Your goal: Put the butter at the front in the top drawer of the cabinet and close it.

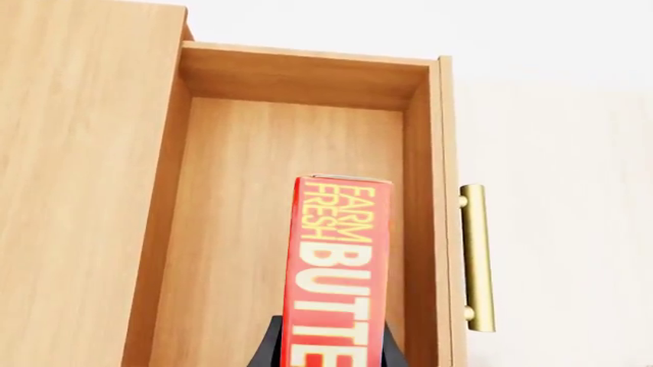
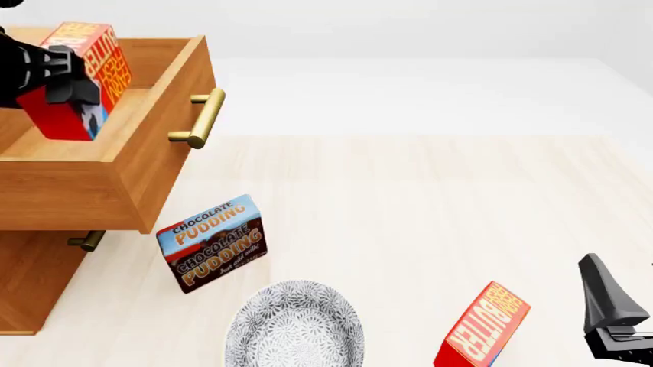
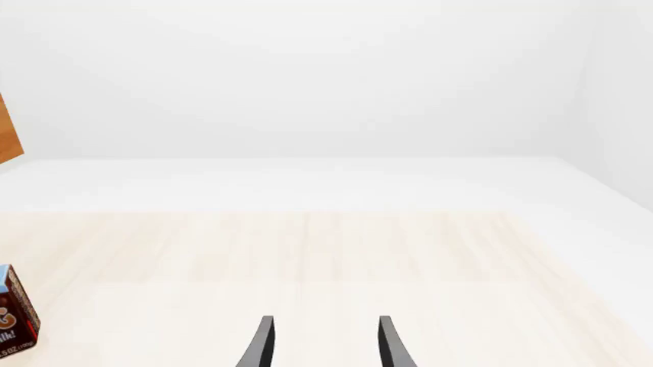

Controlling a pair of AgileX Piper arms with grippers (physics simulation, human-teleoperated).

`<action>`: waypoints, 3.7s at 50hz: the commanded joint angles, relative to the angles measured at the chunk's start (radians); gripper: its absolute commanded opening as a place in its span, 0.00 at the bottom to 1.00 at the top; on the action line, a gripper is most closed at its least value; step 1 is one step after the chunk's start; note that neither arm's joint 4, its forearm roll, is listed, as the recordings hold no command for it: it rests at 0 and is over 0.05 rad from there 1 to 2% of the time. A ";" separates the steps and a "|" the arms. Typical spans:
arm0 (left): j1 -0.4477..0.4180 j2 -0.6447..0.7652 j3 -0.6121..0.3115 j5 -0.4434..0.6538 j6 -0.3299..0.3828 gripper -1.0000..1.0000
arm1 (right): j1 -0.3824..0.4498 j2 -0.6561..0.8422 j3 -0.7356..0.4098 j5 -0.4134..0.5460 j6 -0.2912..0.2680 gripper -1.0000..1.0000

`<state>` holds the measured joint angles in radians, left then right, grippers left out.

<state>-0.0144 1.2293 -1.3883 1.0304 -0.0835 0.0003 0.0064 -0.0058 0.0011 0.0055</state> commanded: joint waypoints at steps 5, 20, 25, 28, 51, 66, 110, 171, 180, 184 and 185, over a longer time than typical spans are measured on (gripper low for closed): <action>0.024 -0.019 0.020 -0.030 0.031 0.00 | 0.000 -0.001 0.001 0.000 -0.001 1.00; 0.048 -0.034 0.077 -0.059 0.033 0.00 | 0.000 -0.001 0.001 0.001 -0.001 1.00; 0.041 -0.037 0.085 -0.067 0.023 0.00 | 0.000 -0.001 0.001 0.000 -0.001 1.00; 0.045 -0.039 0.084 -0.068 0.025 0.00 | 0.000 -0.001 0.001 0.000 -0.001 1.00; 0.046 0.007 0.081 -0.109 0.012 0.00 | 0.000 -0.001 0.001 0.000 -0.001 1.00; 0.041 0.042 0.091 -0.137 0.007 0.00 | 0.000 -0.001 0.001 0.000 -0.001 1.00; 0.049 0.056 0.161 -0.178 -0.002 0.00 | 0.000 -0.001 0.001 0.000 -0.001 1.00; 0.051 -0.020 0.002 -0.017 0.059 1.00 | 0.000 -0.001 0.001 0.000 -0.001 1.00; 0.049 -0.051 -0.017 0.020 0.077 1.00 | 0.000 -0.001 0.001 0.000 -0.001 1.00; 0.055 -0.059 -0.021 0.027 0.093 1.00 | 0.000 -0.001 0.001 0.000 -0.001 1.00; 0.033 -0.062 -0.028 0.029 0.083 1.00 | 0.000 -0.001 0.001 0.000 -0.001 1.00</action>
<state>0.0369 1.1932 -1.3919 1.0290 -0.0131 0.0003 0.0064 -0.0058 0.0011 0.0055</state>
